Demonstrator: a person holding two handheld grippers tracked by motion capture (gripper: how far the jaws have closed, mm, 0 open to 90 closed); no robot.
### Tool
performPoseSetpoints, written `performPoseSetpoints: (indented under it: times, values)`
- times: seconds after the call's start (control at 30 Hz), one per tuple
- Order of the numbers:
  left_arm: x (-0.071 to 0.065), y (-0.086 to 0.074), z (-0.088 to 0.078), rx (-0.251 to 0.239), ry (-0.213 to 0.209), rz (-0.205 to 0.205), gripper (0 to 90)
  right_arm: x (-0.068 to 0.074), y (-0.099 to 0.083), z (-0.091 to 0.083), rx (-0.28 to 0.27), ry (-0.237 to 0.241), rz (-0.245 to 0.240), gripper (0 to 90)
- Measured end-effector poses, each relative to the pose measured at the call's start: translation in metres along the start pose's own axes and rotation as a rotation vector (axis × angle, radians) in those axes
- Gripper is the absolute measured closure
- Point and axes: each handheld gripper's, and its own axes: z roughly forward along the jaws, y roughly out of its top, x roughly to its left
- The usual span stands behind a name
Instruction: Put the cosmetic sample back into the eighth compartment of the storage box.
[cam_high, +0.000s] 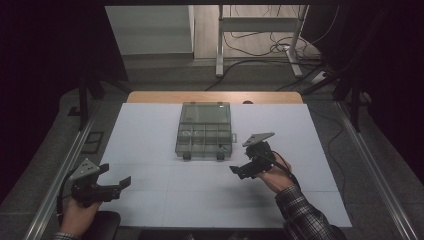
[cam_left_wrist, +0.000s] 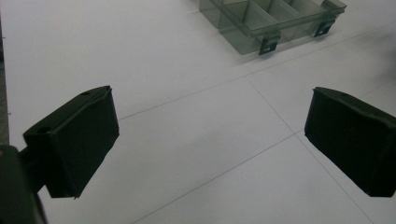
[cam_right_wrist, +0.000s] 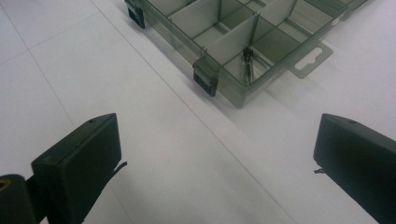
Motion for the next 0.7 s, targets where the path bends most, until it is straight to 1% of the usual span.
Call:
performPoseSetpoints:
  times: [0.33,0.7]
  values:
    - [0.0,0.0,0.0,0.0,0.0,0.0,3.5,0.0,-0.013,-0.012,-0.021,-0.013,0.013,0.6]
    - [0.0,0.0,0.0,0.0,0.0,0.0,3.5,-0.001,-0.026,-0.022,-0.023,-0.024,0.031,0.6]
